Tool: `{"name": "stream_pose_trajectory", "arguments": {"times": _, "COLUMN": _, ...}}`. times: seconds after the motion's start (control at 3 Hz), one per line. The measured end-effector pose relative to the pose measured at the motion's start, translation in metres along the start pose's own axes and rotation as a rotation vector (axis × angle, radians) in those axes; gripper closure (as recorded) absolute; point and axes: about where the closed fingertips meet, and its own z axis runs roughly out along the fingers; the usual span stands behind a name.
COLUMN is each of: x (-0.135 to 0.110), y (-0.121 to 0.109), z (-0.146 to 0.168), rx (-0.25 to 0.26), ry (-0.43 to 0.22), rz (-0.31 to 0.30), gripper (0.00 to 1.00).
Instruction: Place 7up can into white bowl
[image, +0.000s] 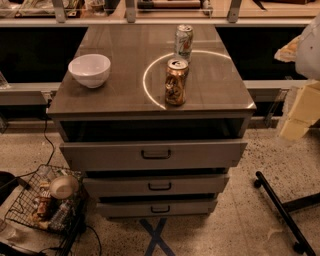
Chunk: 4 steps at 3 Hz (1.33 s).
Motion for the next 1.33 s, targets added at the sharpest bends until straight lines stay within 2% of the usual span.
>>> {"name": "stream_pose_trajectory", "arguments": {"times": 0.33, "x": 0.000, "y": 0.000, "z": 0.000, "rx": 0.000, "ry": 0.000, "rz": 0.000, "gripper": 0.00}}
{"name": "stream_pose_trajectory", "arguments": {"times": 0.67, "x": 0.004, "y": -0.022, "z": -0.002, "rx": 0.070, "ry": -0.057, "rz": 0.045, "gripper": 0.00}}
{"name": "stream_pose_trajectory", "arguments": {"times": 1.0, "x": 0.020, "y": -0.061, "z": 0.003, "rx": 0.165, "ry": -0.185, "rz": 0.147, "gripper": 0.00}}
{"name": "stream_pose_trajectory", "arguments": {"times": 1.33, "x": 0.026, "y": -0.108, "z": 0.013, "rx": 0.256, "ry": -0.382, "rz": 0.242, "gripper": 0.00}}
